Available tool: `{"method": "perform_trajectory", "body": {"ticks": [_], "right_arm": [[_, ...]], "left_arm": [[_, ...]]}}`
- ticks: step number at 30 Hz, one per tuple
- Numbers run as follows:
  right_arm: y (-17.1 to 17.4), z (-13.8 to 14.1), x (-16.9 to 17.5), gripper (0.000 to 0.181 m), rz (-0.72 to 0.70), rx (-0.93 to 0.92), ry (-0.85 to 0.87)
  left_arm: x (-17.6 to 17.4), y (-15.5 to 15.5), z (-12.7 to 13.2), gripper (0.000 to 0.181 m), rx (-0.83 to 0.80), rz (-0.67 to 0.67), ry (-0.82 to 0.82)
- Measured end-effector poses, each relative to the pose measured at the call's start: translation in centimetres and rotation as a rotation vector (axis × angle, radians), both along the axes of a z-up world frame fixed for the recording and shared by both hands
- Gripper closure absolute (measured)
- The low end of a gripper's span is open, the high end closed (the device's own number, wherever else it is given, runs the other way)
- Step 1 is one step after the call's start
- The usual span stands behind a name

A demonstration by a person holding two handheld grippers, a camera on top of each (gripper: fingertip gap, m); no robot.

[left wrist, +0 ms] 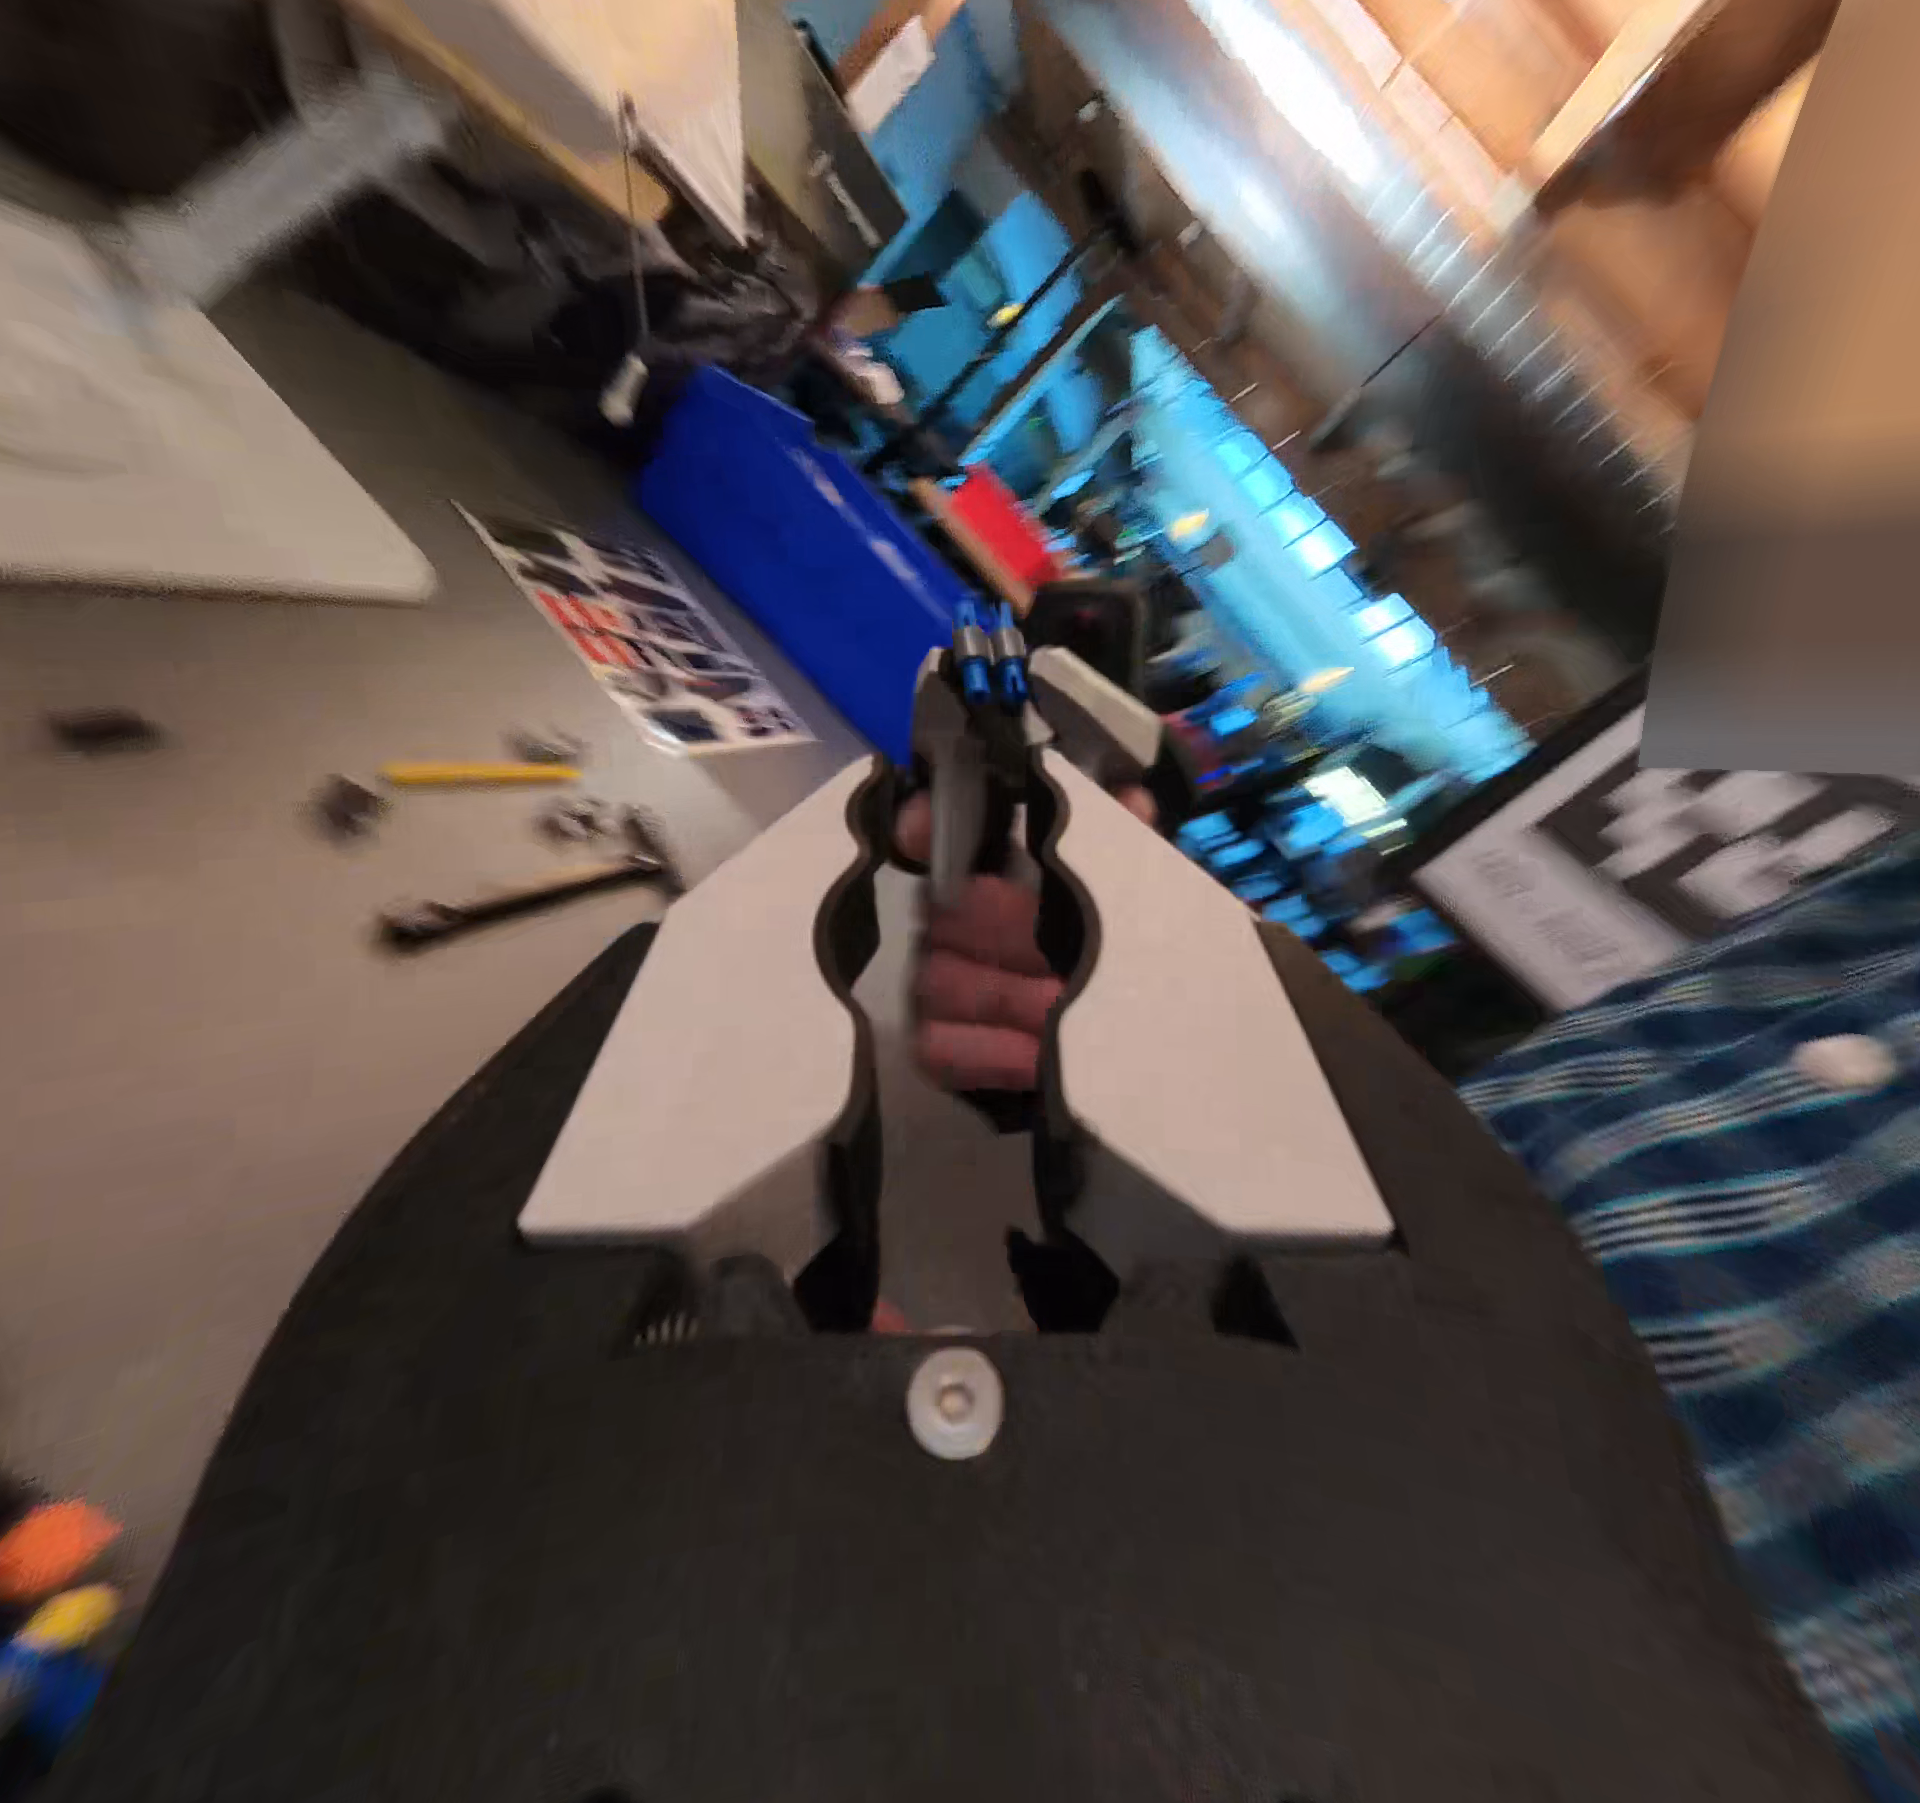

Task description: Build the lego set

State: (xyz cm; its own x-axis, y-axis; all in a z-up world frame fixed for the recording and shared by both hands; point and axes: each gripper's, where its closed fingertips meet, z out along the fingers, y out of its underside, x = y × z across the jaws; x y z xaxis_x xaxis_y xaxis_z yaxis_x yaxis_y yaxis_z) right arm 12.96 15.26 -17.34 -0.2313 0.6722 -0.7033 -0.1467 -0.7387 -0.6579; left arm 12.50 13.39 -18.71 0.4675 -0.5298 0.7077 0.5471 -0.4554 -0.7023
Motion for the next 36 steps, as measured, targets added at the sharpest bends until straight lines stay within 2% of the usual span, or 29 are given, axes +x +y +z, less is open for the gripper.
{"method": "perform_trajectory", "body": {"ticks": [4,7,11,16,21,24,26,28,32,36], "right_arm": [[0.3,0.1,-0.3,0.169,-0.032,-0.112,0.001],[-0.1,0.0,-0.7,0.168,-0.033,-0.172,-0.007],[-0.7,-0.2,-1.2,0.168,-0.03,-0.21,-0.028],[-2.0,-0.5,-1.9,0.168,0.008,-0.265,-0.037],[-2.7,-0.9,-2.4,0.168,0.019,-0.299,-0.053],[-2.5,-0.8,-2.2,0.156,-0.001,-0.232,-0.093],[-2.3,-1.0,-1.8,0.156,-0.026,-0.088,-0.159],[-2.6,-1.1,-1.5,0.16,-0.019,0.139,-0.247],[-3.8,-1.1,-1.5,0.162,0.07,0.542,-0.362],[-4.6,-2.2,-2.0,0.167,0.146,0.887,-0.492]], "left_arm": [[-0.1,0.2,0.6,0.152,0.244,0.159,0.598],[-0.4,0.4,0.6,0.151,0.343,0.249,0.881],[-0.6,0.3,0.4,0.162,0.438,0.312,1.12],[-0.9,-0.1,0.4,0.174,0.526,0.338,1.296],[-1.3,-0.6,0.2,0.179,0.543,0.35,1.35],[-1.6,-1.0,0.2,0.179,0.478,0.305,1.224],[-1.2,-1.7,0.4,0.179,0.468,0.222,1.116],[-1.7,-1.8,0.1,0.179,0.391,0.174,1.034],[-2.3,-2.8,-0.3,0.179,0.335,0.048,0.941],[-1.9,-4.0,-1.0,0.179,0.345,-0.069,1.001]]}}
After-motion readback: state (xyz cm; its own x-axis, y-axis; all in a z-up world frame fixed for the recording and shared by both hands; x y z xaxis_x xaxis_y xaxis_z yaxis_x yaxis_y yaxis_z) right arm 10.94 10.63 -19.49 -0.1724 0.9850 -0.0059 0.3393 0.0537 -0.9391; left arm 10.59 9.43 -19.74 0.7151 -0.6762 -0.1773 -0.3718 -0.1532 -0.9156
